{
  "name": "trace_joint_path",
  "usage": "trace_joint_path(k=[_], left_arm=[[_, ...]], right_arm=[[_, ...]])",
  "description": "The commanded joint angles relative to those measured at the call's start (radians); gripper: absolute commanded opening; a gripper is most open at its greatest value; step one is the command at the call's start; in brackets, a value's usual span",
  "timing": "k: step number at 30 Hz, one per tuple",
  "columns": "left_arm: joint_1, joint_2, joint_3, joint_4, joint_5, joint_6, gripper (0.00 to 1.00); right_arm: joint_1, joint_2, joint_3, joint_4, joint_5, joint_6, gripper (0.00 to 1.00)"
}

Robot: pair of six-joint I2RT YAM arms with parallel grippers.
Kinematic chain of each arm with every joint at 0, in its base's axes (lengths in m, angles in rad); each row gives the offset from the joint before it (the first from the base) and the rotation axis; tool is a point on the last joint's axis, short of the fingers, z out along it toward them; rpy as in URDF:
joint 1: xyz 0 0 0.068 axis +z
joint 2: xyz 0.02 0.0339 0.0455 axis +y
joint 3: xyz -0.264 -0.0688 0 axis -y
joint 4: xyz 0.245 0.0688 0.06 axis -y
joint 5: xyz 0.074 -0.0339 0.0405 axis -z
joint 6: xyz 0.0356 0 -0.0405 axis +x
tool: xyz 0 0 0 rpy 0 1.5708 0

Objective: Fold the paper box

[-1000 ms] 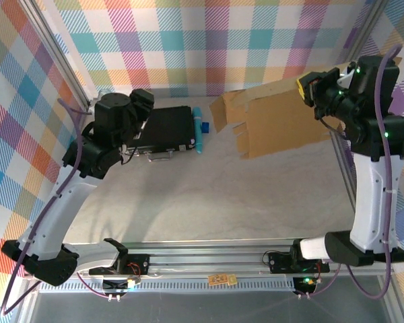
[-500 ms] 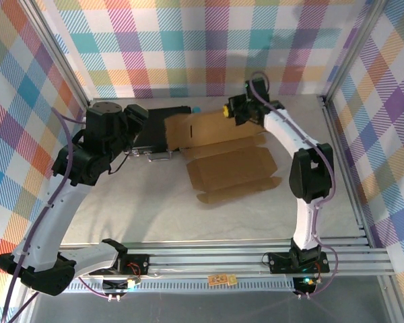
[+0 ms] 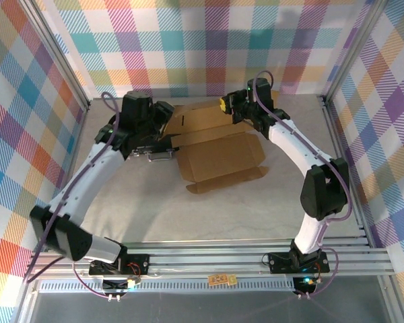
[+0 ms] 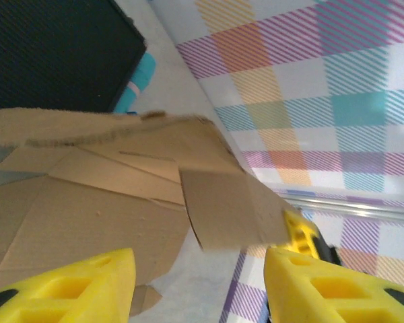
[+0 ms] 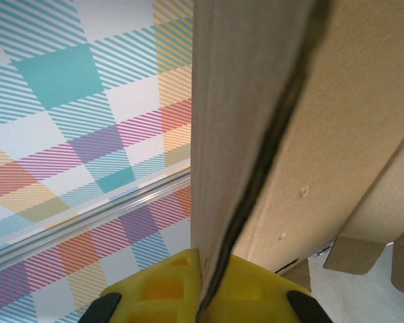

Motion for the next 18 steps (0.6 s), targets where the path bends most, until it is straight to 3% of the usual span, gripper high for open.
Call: trace_joint_path(k=[1,5,9,11,18], left_arm=[[0.021,0.054,0.051,0.093,0.062,-0.006,0.52],[0.016,0.069,0.085,0.110,0.077,-0.027,0.52],[0.010,0.050,0.184,-0.119,0.022,-0.047,0.53],[0.012,0.037,0.185,-0.103,0.026,-0.046,0.53],[0.000,0.195,0.271,-0.056,0.164,-0.042,0.53]], right_arm=[[-0.003,-0.027,-0.021,0.022,0.009,0.008,0.00],[-0.003,-0.035,-0.039,0.017,0.018,0.000,0.00],[-0.004,-0.035,-0.043,0.006,0.020,-0.005,0.00],[-0.004,-0.033,-0.037,0.003,0.020,-0.009,0.00],[-0.003,-0.032,-0.038,0.000,0.023,0.006,0.00]])
